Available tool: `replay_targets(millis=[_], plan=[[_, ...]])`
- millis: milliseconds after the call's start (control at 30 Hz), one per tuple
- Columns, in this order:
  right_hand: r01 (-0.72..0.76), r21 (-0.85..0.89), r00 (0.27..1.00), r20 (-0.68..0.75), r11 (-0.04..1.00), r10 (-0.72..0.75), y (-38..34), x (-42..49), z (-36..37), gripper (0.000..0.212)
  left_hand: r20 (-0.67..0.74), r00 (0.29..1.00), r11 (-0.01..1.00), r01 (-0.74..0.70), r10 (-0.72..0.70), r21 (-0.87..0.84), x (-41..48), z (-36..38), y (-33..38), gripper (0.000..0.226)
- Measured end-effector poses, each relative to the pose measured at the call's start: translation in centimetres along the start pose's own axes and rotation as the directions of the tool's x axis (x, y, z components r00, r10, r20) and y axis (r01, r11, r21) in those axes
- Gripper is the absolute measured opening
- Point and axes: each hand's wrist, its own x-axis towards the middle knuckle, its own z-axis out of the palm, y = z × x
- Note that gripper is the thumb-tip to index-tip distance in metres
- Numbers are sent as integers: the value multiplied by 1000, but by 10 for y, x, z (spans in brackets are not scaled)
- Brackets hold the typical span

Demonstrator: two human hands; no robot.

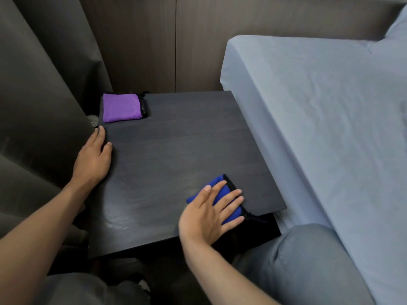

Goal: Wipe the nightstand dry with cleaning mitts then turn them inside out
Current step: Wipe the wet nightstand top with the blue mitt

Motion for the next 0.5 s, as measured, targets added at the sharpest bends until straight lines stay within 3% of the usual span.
replay_targets(millis=[100,200,333,400,500], plan=[[19,26,998,-64,999,-17,-12,-18,26,60,-4,1000,1000,-1,1,-2,0,0,-1,56],[93,-77,992,91,993,-86,-16,-39,51,68,-4,1000,1000,5,-5,-9,0,0,0,56],[58,17,979,196,998,-61,-43,-73,37,76,-6,1000,1000,-12,12,-18,1,2,0,55],[70,17,906,418,997,-70,-55,-83,20,84,0,1000,1000,-22,22,-20,3,2,-3,54],[130,-5,778,620,991,-99,-48,-75,-23,65,23,1000,1000,-10,11,-29,4,0,-4,55]])
